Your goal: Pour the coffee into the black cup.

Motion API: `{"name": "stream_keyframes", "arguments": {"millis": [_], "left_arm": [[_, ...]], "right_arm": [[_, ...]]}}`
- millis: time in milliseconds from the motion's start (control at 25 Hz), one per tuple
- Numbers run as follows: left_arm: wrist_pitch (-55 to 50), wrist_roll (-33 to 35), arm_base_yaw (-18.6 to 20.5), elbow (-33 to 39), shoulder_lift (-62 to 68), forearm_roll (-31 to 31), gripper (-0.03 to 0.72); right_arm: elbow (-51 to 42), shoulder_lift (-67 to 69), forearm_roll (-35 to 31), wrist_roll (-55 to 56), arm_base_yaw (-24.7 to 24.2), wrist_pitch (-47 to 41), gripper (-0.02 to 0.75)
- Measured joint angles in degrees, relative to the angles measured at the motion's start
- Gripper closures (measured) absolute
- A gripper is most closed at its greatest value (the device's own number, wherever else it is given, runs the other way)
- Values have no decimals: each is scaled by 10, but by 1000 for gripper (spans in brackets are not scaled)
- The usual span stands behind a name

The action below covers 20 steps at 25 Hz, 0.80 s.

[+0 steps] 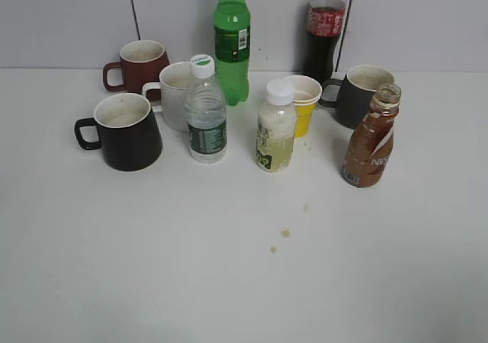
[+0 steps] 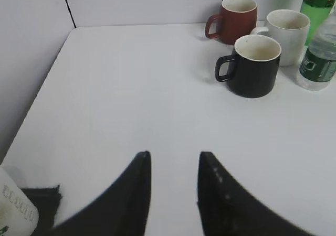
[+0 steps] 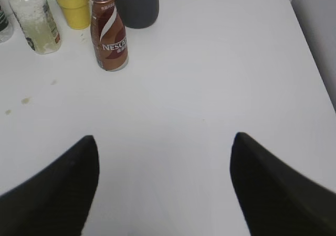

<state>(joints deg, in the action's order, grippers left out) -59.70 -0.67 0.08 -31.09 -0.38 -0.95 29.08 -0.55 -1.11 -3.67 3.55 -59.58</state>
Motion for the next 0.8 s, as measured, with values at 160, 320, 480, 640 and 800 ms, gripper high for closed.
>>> {"name": "stream_keyframes", "arguments": {"millis": [160, 320, 480, 640, 800], "left_arm": [[0, 0, 0, 0, 0, 0, 448], [0, 0, 0, 0, 0, 0, 448], [0, 0, 0, 0, 0, 0, 448], [1, 0, 0, 0, 0, 48, 448], [47, 0, -1, -2, 0, 87, 448]], "right_arm": [[0, 0, 0, 0, 0, 0, 155], [0, 0, 0, 0, 0, 0, 155], [0, 0, 0, 0, 0, 0, 155], [0, 0, 0, 0, 0, 0, 155], [1, 0, -3, 0, 0, 3, 155]]}}
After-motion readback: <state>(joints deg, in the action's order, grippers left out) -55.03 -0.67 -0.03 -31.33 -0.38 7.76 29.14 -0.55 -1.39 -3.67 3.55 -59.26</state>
